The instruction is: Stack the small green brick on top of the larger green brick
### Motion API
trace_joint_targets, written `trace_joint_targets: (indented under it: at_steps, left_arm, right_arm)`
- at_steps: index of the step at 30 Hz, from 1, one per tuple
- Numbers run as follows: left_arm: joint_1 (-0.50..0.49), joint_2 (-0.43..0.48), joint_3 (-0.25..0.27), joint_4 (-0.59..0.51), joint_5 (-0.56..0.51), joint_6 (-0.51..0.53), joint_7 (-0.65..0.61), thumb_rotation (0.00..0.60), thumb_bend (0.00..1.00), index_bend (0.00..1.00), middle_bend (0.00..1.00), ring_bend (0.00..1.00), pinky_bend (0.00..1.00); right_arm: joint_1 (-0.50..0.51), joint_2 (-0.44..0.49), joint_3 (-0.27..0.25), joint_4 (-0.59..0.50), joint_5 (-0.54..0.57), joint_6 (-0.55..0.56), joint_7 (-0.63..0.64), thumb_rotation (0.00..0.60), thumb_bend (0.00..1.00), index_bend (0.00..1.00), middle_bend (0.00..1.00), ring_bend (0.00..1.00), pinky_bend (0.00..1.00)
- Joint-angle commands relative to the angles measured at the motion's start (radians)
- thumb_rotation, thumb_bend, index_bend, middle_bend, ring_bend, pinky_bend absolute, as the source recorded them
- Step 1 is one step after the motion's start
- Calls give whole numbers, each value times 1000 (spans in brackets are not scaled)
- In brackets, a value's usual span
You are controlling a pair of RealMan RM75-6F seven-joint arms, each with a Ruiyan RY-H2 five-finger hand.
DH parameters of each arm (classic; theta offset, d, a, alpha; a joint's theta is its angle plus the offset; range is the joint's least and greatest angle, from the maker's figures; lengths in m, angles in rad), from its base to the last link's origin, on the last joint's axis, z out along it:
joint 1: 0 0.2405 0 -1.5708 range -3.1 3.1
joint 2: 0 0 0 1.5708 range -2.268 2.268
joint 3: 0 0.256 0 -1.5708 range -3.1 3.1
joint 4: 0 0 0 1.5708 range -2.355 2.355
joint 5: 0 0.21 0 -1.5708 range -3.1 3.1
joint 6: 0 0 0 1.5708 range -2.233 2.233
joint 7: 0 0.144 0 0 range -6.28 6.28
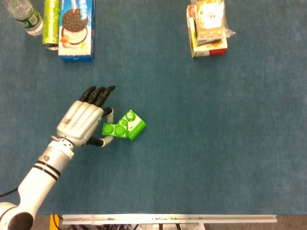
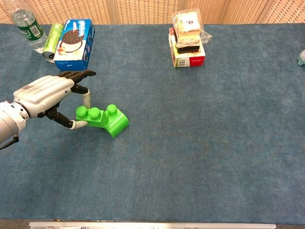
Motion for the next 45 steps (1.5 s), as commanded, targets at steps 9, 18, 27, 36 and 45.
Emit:
trace_joint_targets:
  at_steps: [9, 18, 27, 36, 45]
  left_arm:
    - [-18, -30, 8, 22, -25, -12, 14, 600, 230, 516, 0, 0, 0]
    - [-30, -51, 14, 28, -46, -14, 31, 600, 230, 516, 0, 0, 0]
    - [-39, -56, 7, 44, -71, -11, 26, 600, 230, 516, 0, 0, 0]
    - [-44, -46, -12, 67, -95, -5, -6, 600, 230, 516, 0, 0, 0]
    - [-50, -54, -21, 98, -112, 3, -12, 600, 231, 517, 0, 0, 0]
  right_arm:
    - [-2, 4, 5, -2, 3, -6, 6, 600, 254, 220, 244, 115, 318]
    - [-4, 5, 7, -1, 0, -9, 12, 600, 254, 219, 244, 115, 318]
    - [-4, 6, 7, -3, -1, -12, 9, 600, 254, 220, 244, 116, 318]
    - [-2, 5, 7, -5, -3, -17, -3, 600, 254, 220, 244, 115, 318]
    - [-3, 5, 8, -5, -4, -16, -5, 600, 254, 220, 244, 116, 318]
